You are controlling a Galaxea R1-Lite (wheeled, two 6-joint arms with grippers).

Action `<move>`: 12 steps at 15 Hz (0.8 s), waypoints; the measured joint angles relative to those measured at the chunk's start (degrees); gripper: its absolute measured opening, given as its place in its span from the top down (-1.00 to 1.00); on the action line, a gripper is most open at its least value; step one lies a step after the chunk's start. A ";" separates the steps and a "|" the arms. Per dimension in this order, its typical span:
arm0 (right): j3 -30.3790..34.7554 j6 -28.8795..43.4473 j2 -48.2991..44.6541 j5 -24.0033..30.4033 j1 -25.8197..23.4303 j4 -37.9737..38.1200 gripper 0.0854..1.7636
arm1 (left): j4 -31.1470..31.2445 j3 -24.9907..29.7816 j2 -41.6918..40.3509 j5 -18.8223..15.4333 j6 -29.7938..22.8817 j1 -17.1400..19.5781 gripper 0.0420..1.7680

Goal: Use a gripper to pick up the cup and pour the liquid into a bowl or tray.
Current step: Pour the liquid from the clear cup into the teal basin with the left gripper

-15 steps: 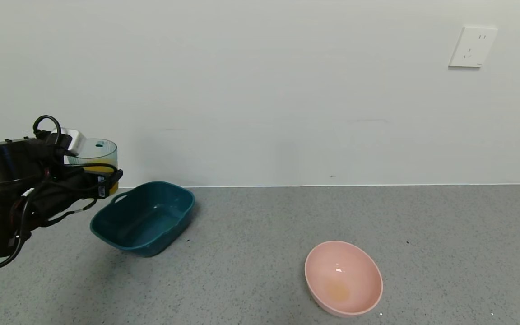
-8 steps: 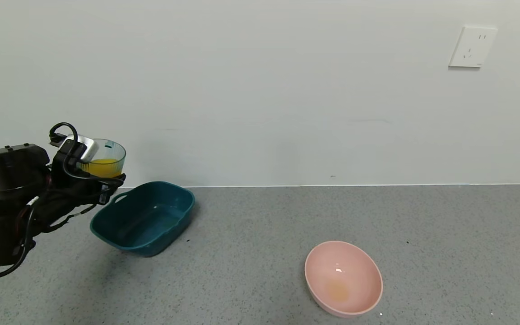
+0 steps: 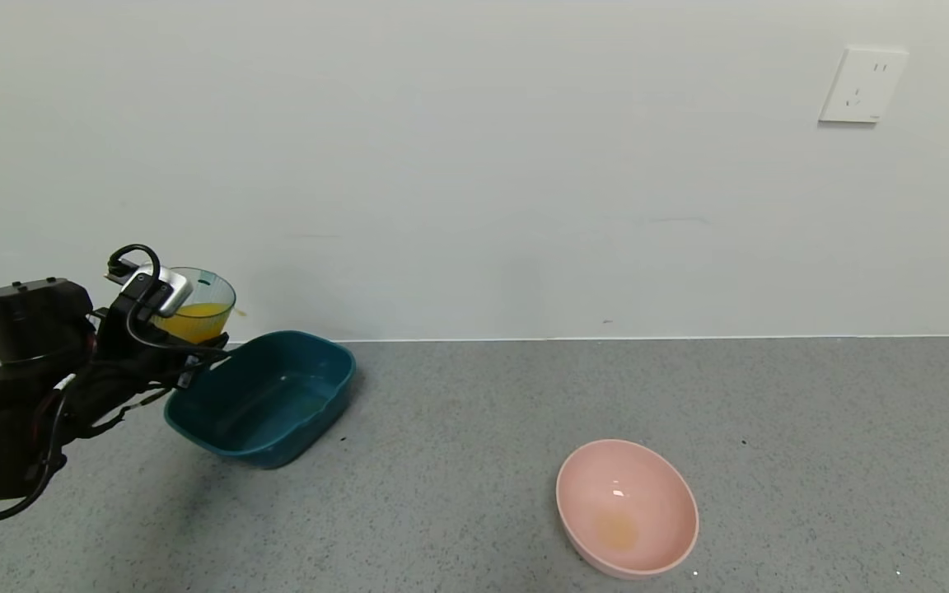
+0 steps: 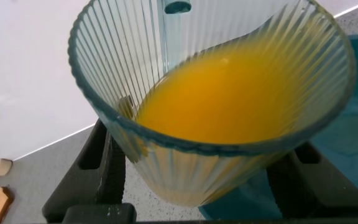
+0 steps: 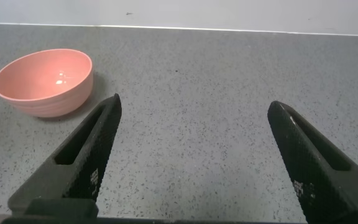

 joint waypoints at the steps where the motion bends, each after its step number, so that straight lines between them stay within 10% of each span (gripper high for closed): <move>1: 0.00 0.00 0.00 0.00 0.00 0.00 -0.94 | 0.00 0.02 0.01 0.11 0.94 0.02 -0.44; 12: 0.00 0.00 0.00 0.02 0.00 0.00 -0.94 | 0.49 -0.35 0.09 1.82 13.68 -0.04 -0.44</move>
